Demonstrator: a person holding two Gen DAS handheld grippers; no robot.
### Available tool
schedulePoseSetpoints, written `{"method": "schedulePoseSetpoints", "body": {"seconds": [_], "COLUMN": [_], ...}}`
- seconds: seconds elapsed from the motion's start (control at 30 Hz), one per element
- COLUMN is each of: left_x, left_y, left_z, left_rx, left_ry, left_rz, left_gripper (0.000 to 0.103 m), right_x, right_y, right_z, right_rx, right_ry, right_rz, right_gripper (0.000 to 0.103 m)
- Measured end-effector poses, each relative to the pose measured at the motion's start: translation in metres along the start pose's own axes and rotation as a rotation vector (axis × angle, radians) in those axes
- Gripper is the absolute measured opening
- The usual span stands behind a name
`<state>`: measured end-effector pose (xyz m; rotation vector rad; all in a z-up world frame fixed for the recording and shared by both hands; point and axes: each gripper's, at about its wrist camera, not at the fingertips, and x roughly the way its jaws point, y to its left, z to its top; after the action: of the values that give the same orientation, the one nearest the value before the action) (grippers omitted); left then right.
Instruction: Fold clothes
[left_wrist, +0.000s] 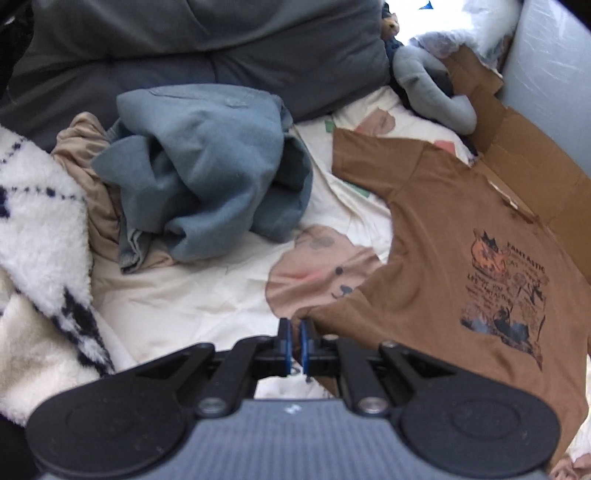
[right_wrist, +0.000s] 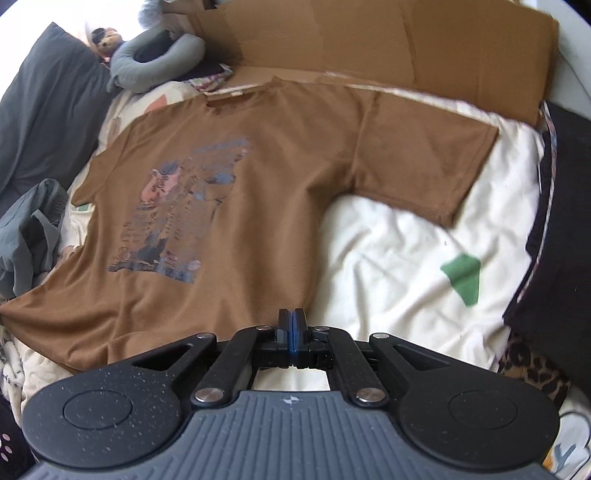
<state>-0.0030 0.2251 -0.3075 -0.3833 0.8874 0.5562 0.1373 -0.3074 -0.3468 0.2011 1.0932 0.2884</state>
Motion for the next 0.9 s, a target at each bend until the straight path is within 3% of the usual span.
{"method": "schedulePoseSetpoints", "body": {"seconds": [0.3, 0.43, 0.57, 0.63, 0.67, 0.9], "left_x": [0.009, 0.019, 0.027, 0.031, 0.033, 0.04], "left_y": [0.0, -0.001, -0.001, -0.001, 0.0, 0.002], "left_z": [0.022, 0.023, 0.018, 0.014, 0.012, 0.002], "left_rx": [0.041, 0.053, 0.066, 0.078, 0.086, 0.093], "left_ry": [-0.015, -0.004, 0.017, 0.033, 0.04, 0.073], "left_rz": [0.023, 0.038, 0.052, 0.058, 0.062, 0.078], "left_gripper": [0.005, 0.005, 0.005, 0.005, 0.005, 0.005], "right_x": [0.054, 0.074, 0.076, 0.072, 0.072, 0.092], "right_y": [-0.012, -0.007, 0.001, 0.006, 0.008, 0.013], "right_z": [-0.028, -0.028, -0.023, -0.02, -0.019, -0.01], "right_rx": [0.168, 0.203, 0.212, 0.2, 0.195, 0.214], "right_ry": [0.03, 0.026, -0.014, -0.046, -0.053, -0.014], "right_rz": [0.039, 0.06, 0.092, 0.096, 0.099, 0.075], "right_gripper": [0.002, 0.023, 0.025, 0.041, 0.044, 0.046]}}
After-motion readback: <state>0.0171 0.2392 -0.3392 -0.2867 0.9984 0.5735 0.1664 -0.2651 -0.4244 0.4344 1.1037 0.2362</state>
